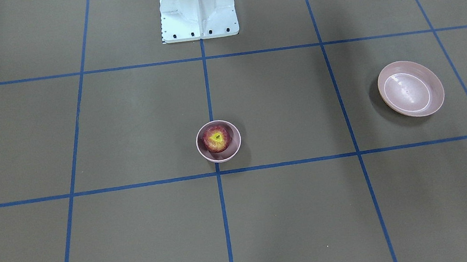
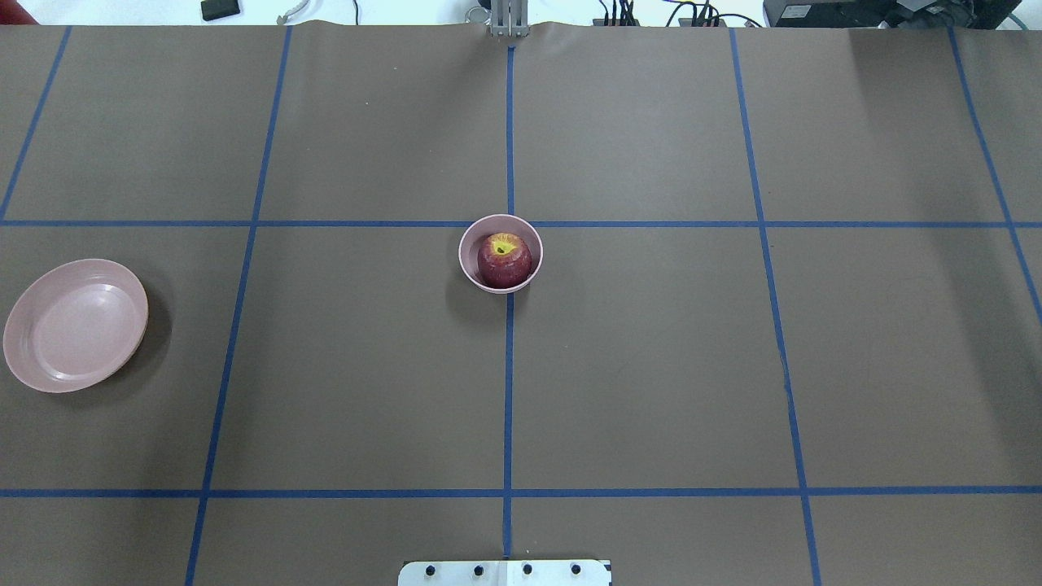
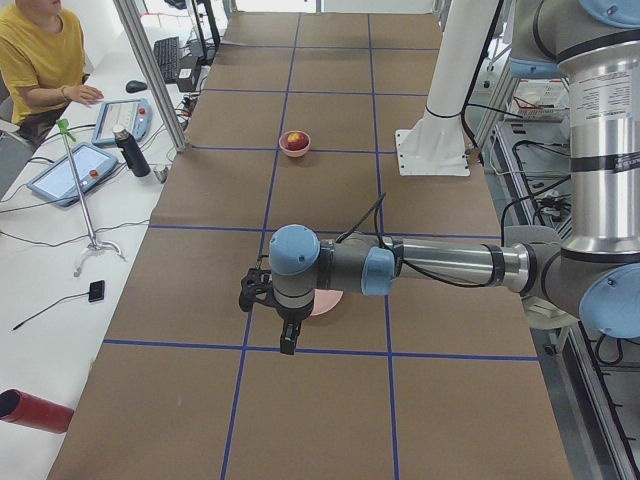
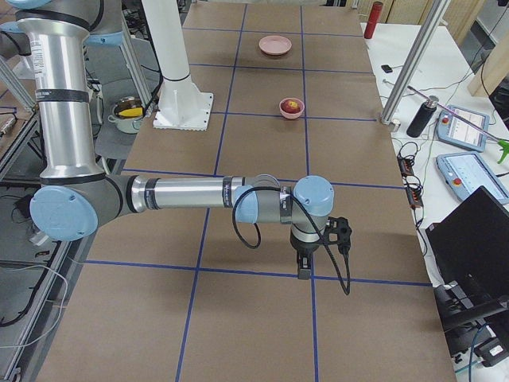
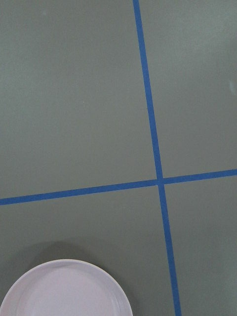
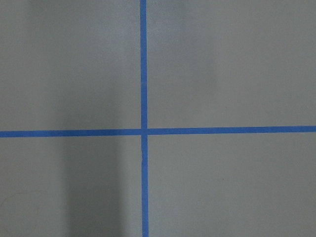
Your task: Move apple from plate to bowl
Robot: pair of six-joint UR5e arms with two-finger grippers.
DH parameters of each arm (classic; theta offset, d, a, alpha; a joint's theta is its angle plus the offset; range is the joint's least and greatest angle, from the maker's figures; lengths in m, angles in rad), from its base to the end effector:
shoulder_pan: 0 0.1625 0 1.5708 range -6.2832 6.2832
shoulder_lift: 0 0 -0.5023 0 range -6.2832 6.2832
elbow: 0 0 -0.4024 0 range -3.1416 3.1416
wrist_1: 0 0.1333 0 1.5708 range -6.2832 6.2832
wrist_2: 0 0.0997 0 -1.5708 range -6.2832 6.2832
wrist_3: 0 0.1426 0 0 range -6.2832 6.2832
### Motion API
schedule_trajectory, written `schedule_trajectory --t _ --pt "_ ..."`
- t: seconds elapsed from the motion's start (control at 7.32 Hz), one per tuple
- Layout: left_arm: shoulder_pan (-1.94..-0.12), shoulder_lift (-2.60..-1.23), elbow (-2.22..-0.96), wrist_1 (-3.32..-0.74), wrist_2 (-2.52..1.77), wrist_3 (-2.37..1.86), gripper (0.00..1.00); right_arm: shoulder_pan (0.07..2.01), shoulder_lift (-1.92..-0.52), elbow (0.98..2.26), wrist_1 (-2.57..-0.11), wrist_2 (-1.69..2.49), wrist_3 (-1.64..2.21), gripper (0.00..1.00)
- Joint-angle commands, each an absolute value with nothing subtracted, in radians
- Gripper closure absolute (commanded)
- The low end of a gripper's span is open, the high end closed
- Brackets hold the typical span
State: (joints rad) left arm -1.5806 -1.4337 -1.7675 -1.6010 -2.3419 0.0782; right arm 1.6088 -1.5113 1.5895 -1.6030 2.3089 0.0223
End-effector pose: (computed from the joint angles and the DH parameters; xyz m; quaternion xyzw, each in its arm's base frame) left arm -0.0382 -0.4412 0.7290 0.0581 0.3735 0.0485 0.9245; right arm 0.0577 -0.5337 0.7333 0.0243 -0.3605 0.0198 0.9323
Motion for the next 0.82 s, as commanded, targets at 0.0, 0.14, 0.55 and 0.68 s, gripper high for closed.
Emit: schedule_trajectory --t 0.0,0.14,0.55,0.68 --pt "-1.580 -1.430 -1.769 -1.601 -2.344 0.077 0.02 1.606 -1.511 1.591 -1.603 2.310 0.020 0.00" --pt "-1.580 -1.421 -1.770 -1.603 -2.341 0.077 0.02 1.606 -1.512 1.591 -1.603 2.310 0.021 0.00" --pt "-1.580 -1.419 -1.770 -1.603 -2.338 0.077 0.02 1.606 -1.513 1.591 -1.603 2.310 0.023 0.00" --pt "-1.580 -1.419 -1.770 -1.601 -2.338 0.077 0.02 1.603 -1.513 1.591 -1.603 2.312 0.025 0.00"
